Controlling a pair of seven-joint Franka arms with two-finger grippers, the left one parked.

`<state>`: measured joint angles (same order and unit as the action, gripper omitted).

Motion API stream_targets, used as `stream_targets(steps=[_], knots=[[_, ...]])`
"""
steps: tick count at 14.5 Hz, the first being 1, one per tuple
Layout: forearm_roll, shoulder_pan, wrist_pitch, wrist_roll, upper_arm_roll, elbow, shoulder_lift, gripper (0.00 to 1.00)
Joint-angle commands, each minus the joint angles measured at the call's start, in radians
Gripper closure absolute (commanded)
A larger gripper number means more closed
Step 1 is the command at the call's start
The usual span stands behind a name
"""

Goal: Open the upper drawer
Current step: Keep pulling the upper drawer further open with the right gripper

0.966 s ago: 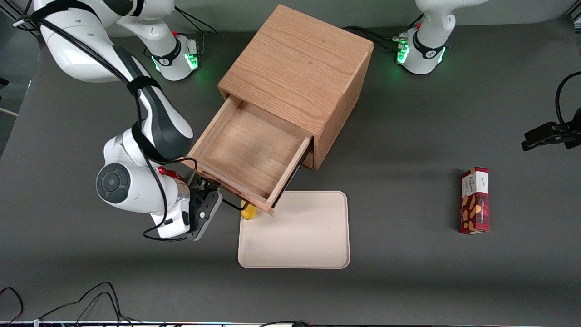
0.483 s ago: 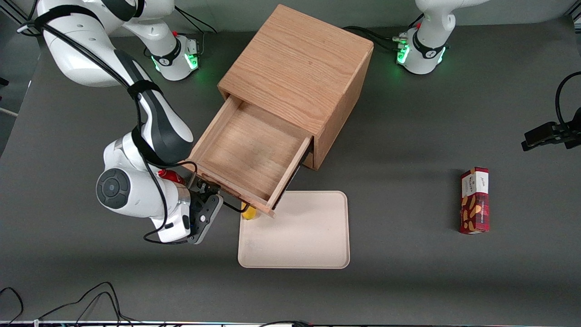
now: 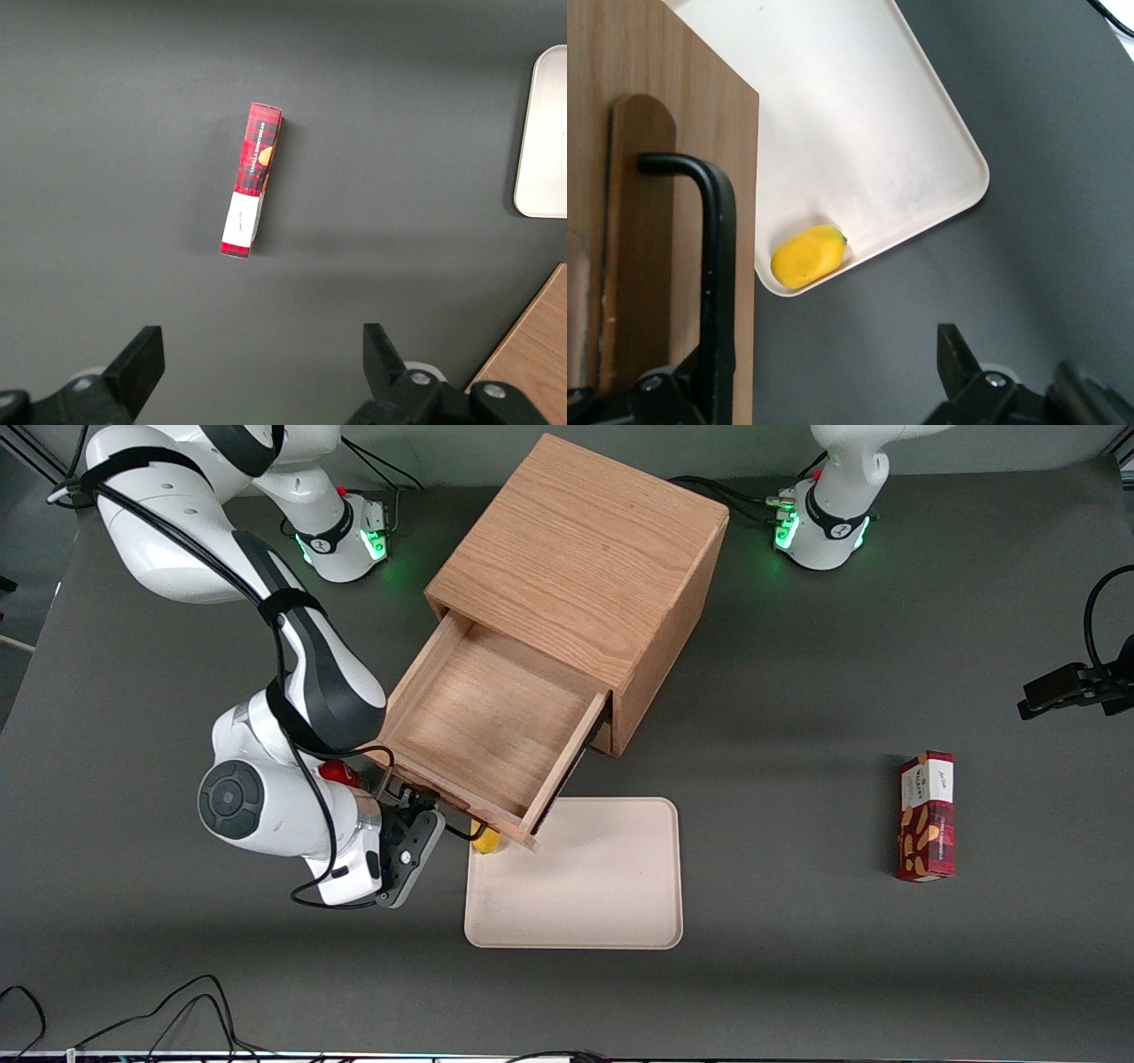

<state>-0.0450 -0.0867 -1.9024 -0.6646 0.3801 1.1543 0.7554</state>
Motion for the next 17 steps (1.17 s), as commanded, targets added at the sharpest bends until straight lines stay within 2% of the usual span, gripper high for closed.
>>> stream_targets(steps=[1,17], knots=[[-0.021,-0.005,0.003,-0.009,-0.012,-0.079,0.05,0.0],[-0.024,0.001,-0.004,0.003,-0.081,-0.143,0.061,0.0]])
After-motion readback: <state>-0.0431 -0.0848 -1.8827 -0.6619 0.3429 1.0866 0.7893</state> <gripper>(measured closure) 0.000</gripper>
